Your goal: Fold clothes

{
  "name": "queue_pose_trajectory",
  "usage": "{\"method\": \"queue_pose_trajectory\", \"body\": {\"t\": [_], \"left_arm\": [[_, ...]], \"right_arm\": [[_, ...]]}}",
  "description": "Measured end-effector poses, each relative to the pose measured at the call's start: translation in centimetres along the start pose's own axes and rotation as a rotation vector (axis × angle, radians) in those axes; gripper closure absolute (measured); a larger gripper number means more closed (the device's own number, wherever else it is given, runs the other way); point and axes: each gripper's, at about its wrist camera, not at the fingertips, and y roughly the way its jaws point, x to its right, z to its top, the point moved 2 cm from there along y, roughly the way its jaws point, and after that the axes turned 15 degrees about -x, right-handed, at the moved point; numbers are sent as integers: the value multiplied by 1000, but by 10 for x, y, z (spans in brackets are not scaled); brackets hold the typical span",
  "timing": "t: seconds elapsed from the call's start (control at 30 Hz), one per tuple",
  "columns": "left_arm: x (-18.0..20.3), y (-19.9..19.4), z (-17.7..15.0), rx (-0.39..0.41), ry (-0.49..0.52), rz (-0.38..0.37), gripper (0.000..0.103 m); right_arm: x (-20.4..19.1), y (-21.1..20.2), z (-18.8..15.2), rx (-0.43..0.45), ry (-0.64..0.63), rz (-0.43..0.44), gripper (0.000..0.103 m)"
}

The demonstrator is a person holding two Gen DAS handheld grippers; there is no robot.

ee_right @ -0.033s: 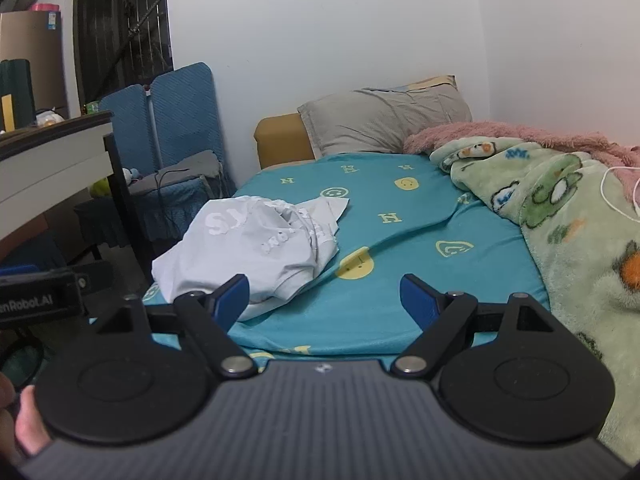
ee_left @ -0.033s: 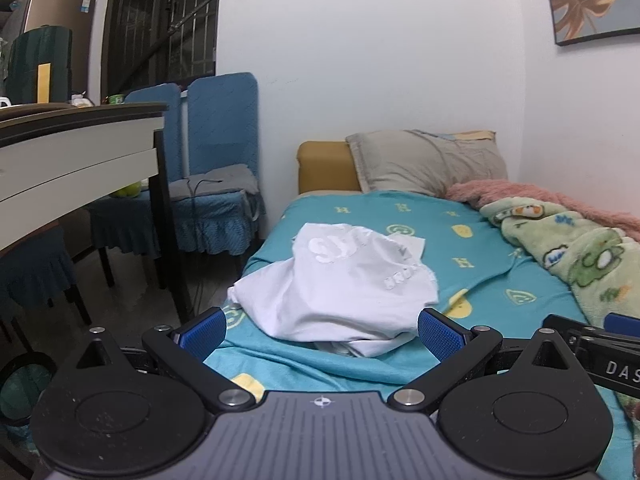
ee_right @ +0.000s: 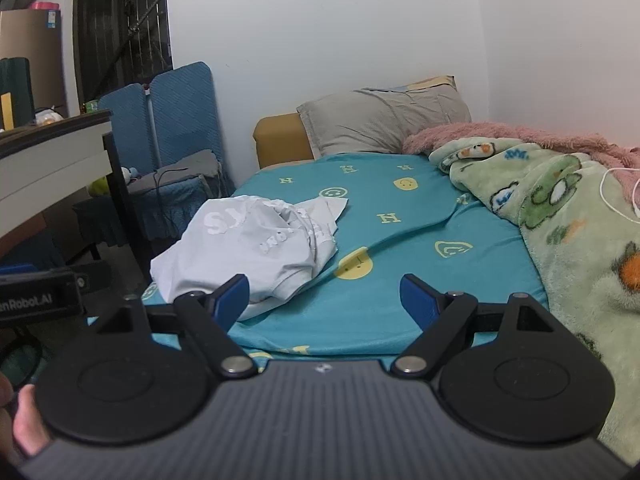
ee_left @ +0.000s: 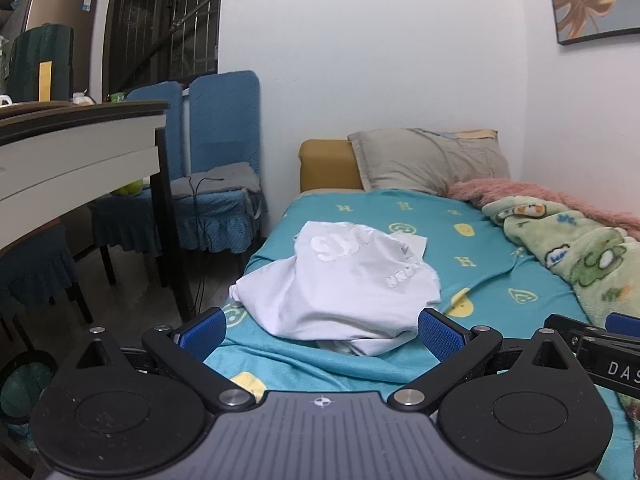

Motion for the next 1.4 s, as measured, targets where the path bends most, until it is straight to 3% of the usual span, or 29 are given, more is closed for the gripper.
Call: {"method": "queue_pose_trajectory", "body": {"t": [0.23, 0.43, 1.17, 1.4], "left_arm": [[-12, -2, -6, 6, -24, -23, 0], [4, 4, 0, -11, 0, 18, 0], [0, 7, -2, -18, -22, 14, 0], [-2, 3, -3, 22, -30, 20, 0]], "right_arm": [[0, -2, 3, -3, -7, 3, 19], [-3, -2, 1, 2, -14, 2, 19], [-1, -4, 0, 7, -13, -13, 19], [1, -2, 2, -5, 1, -15, 19]]}}
